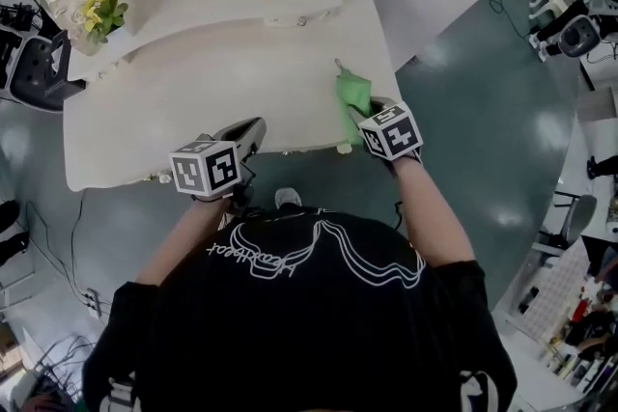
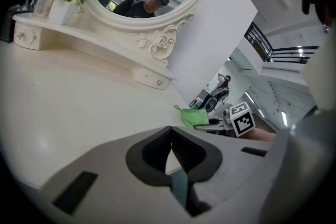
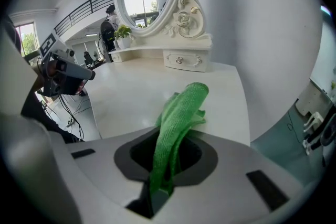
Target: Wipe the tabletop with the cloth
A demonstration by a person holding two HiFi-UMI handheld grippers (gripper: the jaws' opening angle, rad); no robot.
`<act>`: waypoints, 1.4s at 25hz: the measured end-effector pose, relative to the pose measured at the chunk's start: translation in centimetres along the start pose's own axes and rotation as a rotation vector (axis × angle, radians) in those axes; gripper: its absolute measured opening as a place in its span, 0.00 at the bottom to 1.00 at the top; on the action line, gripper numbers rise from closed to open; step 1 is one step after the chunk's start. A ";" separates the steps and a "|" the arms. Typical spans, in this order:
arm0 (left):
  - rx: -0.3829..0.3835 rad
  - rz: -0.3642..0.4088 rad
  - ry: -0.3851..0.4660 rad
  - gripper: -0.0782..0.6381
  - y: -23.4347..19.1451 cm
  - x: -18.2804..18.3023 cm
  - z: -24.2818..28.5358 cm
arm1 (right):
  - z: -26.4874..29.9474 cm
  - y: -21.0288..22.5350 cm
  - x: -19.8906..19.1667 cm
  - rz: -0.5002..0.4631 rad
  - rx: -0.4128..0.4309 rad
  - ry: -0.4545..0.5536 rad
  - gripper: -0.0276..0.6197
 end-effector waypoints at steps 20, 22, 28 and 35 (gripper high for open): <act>-0.041 0.013 0.006 0.11 -0.1 1.1 -0.3 | -3.6 7.4 -5.1 0.216 -0.187 -0.009 0.13; -0.044 0.012 0.016 0.11 -0.3 1.1 -1.0 | -3.9 7.9 -5.4 0.232 -0.221 -0.015 0.13; -0.051 0.014 0.065 0.11 -0.9 1.6 -4.0 | -4.6 8.0 -5.3 0.215 -0.351 -0.106 0.13; -0.051 0.068 0.106 0.11 -0.8 2.7 -8.7 | -7.1 3.4 -2.1 0.208 -0.327 0.039 0.13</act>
Point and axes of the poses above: the fingertips, and each gripper's own axes: z forward along the fingers, y to its right, x out of its top, the point moved 9 cm from there along -z, backward along the fingers, and after that the axes turned 7 degrees about -y, right-handed, at the moved point
